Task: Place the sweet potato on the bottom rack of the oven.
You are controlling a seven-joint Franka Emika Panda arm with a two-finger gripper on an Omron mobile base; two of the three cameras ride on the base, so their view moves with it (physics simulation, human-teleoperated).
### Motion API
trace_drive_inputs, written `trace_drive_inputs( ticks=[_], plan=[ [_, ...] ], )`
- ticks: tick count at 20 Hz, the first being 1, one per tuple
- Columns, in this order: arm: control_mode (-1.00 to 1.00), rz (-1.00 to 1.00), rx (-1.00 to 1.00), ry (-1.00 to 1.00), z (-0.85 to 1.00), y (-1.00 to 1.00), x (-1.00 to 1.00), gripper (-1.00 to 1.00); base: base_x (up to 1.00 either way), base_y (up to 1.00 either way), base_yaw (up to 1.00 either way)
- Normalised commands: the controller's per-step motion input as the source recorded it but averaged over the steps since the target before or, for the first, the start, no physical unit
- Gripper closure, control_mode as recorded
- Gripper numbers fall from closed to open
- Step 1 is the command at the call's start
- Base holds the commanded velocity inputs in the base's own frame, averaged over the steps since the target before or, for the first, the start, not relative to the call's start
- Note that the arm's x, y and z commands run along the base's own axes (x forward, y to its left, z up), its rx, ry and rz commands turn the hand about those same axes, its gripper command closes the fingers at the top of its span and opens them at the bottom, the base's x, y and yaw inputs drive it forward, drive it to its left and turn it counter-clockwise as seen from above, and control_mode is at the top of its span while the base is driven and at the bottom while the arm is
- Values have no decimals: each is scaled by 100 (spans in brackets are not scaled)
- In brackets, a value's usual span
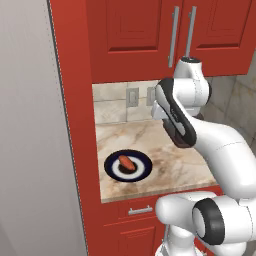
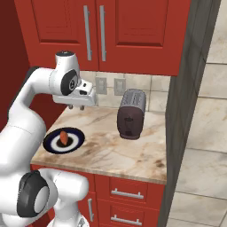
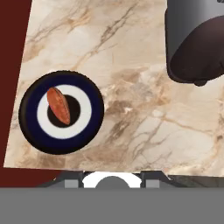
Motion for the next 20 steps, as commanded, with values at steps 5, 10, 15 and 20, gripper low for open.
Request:
trace_drive_inputs(
  ticks=[5, 10, 15, 20],
  plan=[
    [-100, -1, -2, 0, -26, 41, 1, -100, 0, 0, 0],
    [-100, 11, 10, 2, -91, 28, 0, -100, 0, 0, 0],
    [-100, 18, 1, 0, -67, 51, 0, -100, 0, 0, 0],
    [-100, 20, -3, 0, -60, 37, 15, -100, 0, 0, 0]
  ],
)
